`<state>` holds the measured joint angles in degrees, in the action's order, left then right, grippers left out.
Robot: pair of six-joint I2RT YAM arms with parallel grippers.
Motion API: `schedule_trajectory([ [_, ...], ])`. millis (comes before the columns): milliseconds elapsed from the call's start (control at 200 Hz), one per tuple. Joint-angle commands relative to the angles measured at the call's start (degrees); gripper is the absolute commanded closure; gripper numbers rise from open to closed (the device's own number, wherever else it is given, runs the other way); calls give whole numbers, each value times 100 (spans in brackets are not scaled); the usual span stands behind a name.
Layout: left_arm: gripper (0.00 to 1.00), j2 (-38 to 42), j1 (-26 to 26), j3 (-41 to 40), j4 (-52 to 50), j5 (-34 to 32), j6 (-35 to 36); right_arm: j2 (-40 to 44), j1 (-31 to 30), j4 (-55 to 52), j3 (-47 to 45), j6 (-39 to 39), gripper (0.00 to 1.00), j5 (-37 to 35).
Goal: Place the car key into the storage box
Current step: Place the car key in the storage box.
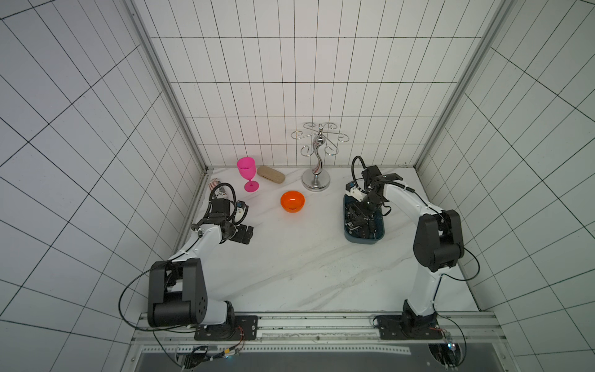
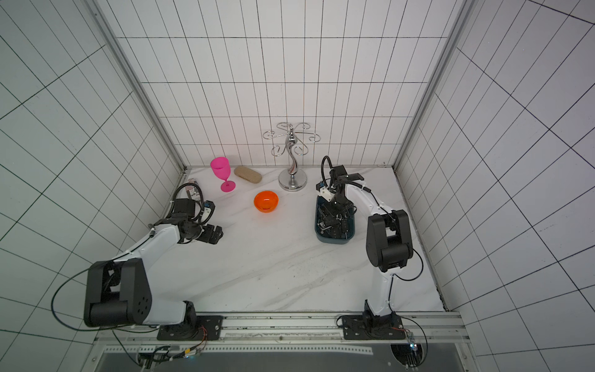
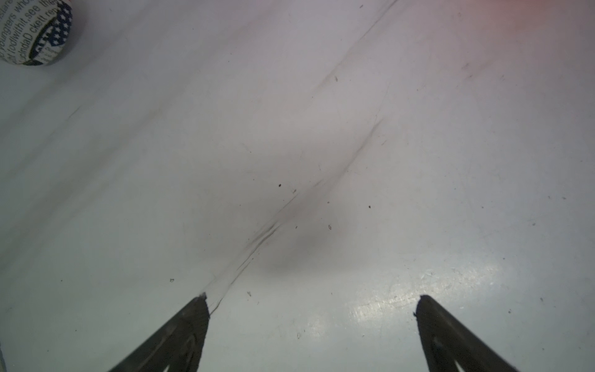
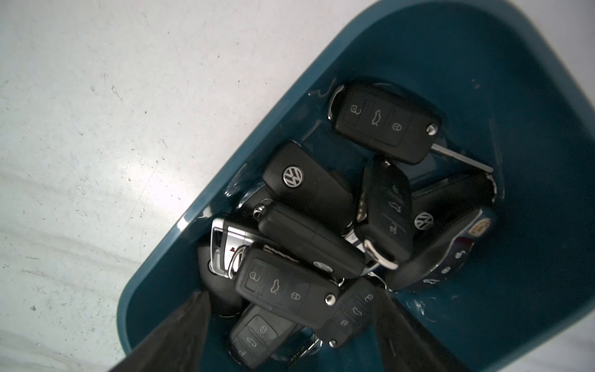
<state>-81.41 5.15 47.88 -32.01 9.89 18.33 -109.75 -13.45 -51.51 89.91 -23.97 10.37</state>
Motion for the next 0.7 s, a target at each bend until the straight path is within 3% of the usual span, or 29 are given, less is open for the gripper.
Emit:
schedule_trajectory([
  [0, 2, 103, 139, 77, 503, -122, -384, 331, 80, 320, -419, 93, 15, 205],
  [60, 2, 129, 198, -28, 835, -220, -556, 708, 88, 854, -769, 102, 14, 126],
  [85, 2, 155, 244, -48, 875, 37, -455, 929, 97, 1202, -985, 119, 0, 76],
  [160, 2, 369, 403, -270, 1359, 423, -439, 1689, 121, 2346, -1812, 137, 1, -22],
  [255, 2, 760, 400, -673, 2368, 26, -714, 2626, 128, 3695, -2835, 188, 1, -268],
  [330, 2, 984, 384, -869, 3084, -641, -1146, 3145, 161, 4247, -3268, 332, 1, -406],
  [465, 2, 858, 382, -936, 3667, -1441, -2052, 3274, 272, 5016, -3562, 1390, 1, -1873],
  [535, 2, 575, 377, -1022, 4049, -1507, -2131, 3359, 338, 5446, -3822, 1659, 1, -2449],
  [695, 2, 286, 247, -837, 4200, -1791, -2556, 3630, 422, 5486, -4155, 1244, 2, -1909],
])
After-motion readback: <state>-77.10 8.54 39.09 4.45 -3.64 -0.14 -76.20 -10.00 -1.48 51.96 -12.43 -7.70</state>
